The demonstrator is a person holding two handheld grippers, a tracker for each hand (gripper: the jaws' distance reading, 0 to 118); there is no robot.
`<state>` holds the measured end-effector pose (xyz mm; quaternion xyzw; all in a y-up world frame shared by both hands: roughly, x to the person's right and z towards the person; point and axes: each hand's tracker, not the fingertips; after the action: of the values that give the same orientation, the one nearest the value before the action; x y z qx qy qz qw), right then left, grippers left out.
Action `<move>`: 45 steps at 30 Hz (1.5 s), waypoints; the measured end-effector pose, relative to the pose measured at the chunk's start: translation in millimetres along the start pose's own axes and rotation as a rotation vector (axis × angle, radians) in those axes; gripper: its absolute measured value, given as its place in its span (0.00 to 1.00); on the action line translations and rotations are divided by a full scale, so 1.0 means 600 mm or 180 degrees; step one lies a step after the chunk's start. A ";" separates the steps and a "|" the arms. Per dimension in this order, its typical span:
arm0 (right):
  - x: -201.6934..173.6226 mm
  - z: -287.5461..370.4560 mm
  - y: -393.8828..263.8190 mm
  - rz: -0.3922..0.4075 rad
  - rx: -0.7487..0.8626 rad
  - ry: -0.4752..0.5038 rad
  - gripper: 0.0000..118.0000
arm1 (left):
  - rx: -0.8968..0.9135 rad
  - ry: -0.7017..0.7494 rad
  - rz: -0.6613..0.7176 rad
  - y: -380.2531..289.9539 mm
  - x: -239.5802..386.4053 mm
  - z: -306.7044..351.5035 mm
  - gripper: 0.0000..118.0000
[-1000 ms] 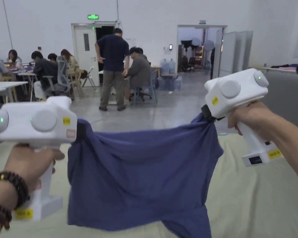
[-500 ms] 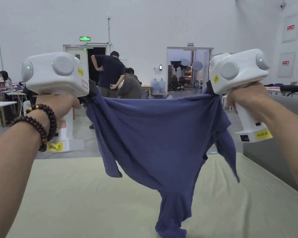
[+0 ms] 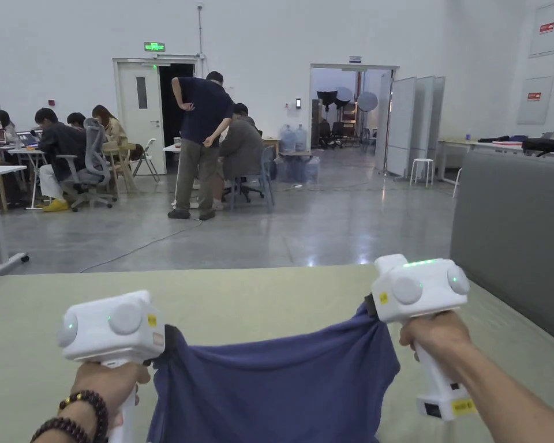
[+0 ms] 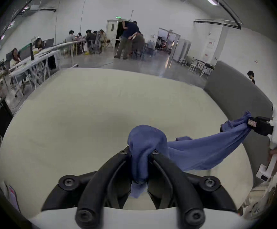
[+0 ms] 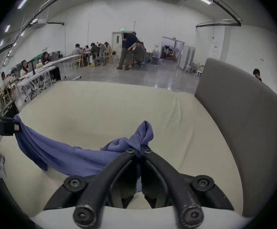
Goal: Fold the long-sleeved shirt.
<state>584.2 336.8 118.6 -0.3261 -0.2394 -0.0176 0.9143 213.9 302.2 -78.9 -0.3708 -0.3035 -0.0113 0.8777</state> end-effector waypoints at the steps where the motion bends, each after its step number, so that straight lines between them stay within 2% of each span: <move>1: -0.001 0.000 -0.008 0.0015 -0.0029 -0.0025 0.00 | -0.0015 0.0025 -0.0036 -0.007 -0.002 0.003 0.07; 2: 0.001 0.005 -0.014 0.0010 -0.0111 -0.0085 0.00 | -0.0046 0.0030 -0.0074 -0.014 -0.004 0.007 0.07; 7: 0.012 0.109 -0.064 -0.0015 -0.0037 0.0067 0.00 | 0.0154 -0.0162 -0.0159 -0.058 0.001 0.102 0.07; 11: 0.005 0.202 -0.170 0.0034 -0.0053 0.0184 0.00 | 0.0035 -0.0121 -0.0221 -0.159 0.007 0.186 0.07; 14: -0.002 0.251 -0.282 0.0137 -0.0254 0.0258 0.00 | -0.0200 -0.0096 -0.0016 -0.269 0.000 0.225 0.07; 16: -0.009 0.275 -0.362 0.0214 -0.0474 0.0322 0.00 | -0.0391 -0.0116 -0.0128 -0.347 -0.004 0.237 0.07; 18: -0.013 0.291 -0.443 0.0227 -0.0766 0.0361 0.00 | -0.0678 -0.0060 -0.0024 -0.432 -0.013 0.243 0.07; 19: -0.017 0.299 -0.484 0.0337 -0.0934 0.0420 0.00 | -0.0839 -0.0079 0.0000 -0.470 -0.017 0.246 0.07; 22: -0.027 0.308 -0.572 0.0557 -0.1314 0.0368 0.00 | -0.1228 -0.0016 -0.0273 -0.556 -0.009 0.253 0.07; 26: -0.031 0.318 -0.634 0.0599 -0.1682 0.0577 0.00 | -0.1245 -0.0020 -0.0183 -0.615 0.002 0.281 0.07; 30: -0.036 0.323 -0.640 0.0643 -0.1659 0.0576 0.00 | -0.1178 -0.0003 -0.0058 -0.623 0.003 0.290 0.07; 31: -0.035 0.320 -0.637 0.0627 -0.1650 0.0573 0.05 | -0.1152 0.0012 -0.0037 -0.621 0.001 0.290 0.08; 32: -0.033 0.323 -0.632 0.0609 -0.1648 0.0567 0.24 | -0.1088 -0.0003 0.0025 -0.620 -0.003 0.293 0.13; 33: -0.031 0.327 -0.624 0.0589 -0.1631 0.0551 0.51 | -0.1025 0.0014 0.0057 -0.618 -0.004 0.301 0.31; 34: -0.026 0.334 -0.617 0.0532 -0.1555 0.0550 0.78 | -0.1010 -0.0005 0.0072 -0.613 -0.007 0.309 0.63; 35: -0.021 0.340 -0.608 0.0476 -0.1478 0.0550 0.93 | -0.1001 -0.0012 0.0068 -0.605 -0.009 0.318 0.97; 38: -0.004 0.372 -0.568 0.0388 -0.1070 0.0505 0.93 | -0.0730 -0.0149 0.0018 -0.576 -0.015 0.359 1.00; 43: -0.002 0.386 -0.503 0.0143 -0.0797 0.0336 0.91 | -0.0342 -0.0085 -0.0015 -0.513 -0.007 0.398 0.99; 44: -0.006 0.388 -0.497 0.0125 -0.0739 0.0367 0.76 | -0.0229 -0.0106 -0.0062 -0.504 -0.006 0.400 0.92; 45: -0.010 0.386 -0.495 0.0133 -0.0709 0.0387 0.42 | -0.0191 -0.0154 -0.0155 -0.496 -0.004 0.393 0.65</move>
<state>424.4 242.4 446.4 -0.4289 -0.1732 -0.0447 0.8855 15.5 240.8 239.0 -0.3896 -0.3331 -0.0327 0.8580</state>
